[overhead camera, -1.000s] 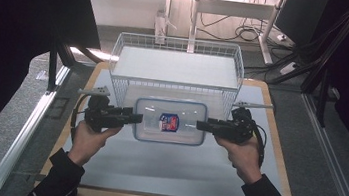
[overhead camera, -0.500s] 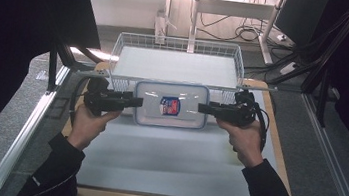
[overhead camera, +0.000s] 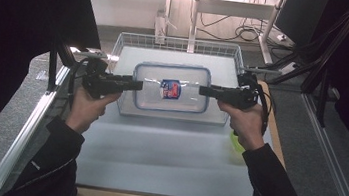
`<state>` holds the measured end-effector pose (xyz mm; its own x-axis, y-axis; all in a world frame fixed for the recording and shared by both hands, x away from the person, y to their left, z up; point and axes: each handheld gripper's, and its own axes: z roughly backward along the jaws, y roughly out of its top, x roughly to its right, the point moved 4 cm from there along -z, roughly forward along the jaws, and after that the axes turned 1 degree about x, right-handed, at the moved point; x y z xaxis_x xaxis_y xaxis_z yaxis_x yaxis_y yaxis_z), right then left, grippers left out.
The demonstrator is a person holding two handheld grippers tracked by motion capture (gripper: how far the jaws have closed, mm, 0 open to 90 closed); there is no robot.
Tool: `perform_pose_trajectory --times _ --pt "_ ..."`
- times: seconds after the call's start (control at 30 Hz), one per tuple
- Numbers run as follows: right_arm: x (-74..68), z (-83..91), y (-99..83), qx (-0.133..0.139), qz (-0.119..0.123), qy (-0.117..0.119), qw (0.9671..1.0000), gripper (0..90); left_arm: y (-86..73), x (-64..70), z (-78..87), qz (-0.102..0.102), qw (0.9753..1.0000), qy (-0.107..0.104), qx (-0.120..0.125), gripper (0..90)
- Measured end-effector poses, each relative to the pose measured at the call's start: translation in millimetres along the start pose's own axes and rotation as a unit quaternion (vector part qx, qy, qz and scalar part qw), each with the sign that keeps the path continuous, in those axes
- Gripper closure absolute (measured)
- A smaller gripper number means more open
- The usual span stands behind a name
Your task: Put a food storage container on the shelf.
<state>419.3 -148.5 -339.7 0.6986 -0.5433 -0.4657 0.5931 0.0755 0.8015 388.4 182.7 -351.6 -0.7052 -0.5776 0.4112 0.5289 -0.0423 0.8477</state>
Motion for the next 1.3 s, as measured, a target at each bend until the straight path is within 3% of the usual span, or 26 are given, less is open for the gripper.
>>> perform_pose_trajectory --times 0.4,0.8,1.1,1.3 --pt "4.9 -5.5 34.6 0.014 -0.007 -0.004 0.9999 53.0 36.0 -12.7 -2.7 0.001 1.0000 0.001 0.001 52.4" --pt "22.5 -11.5 64.8 0.031 -0.020 -0.010 0.9993 52.9 65.7 -32.3 -17.8 0.003 0.9999 -0.004 0.012 52.3" --pt "41.7 -22.4 69.2 0.032 -0.042 -0.011 0.9985 52.6 68.9 -47.9 -29.4 0.015 0.9999 0.003 0.008 52.1" --pt "46.6 -28.4 67.6 0.029 -0.038 -0.019 0.9987 51.8 63.9 -54.4 -32.9 0.016 0.9998 0.003 0.011 51.7"
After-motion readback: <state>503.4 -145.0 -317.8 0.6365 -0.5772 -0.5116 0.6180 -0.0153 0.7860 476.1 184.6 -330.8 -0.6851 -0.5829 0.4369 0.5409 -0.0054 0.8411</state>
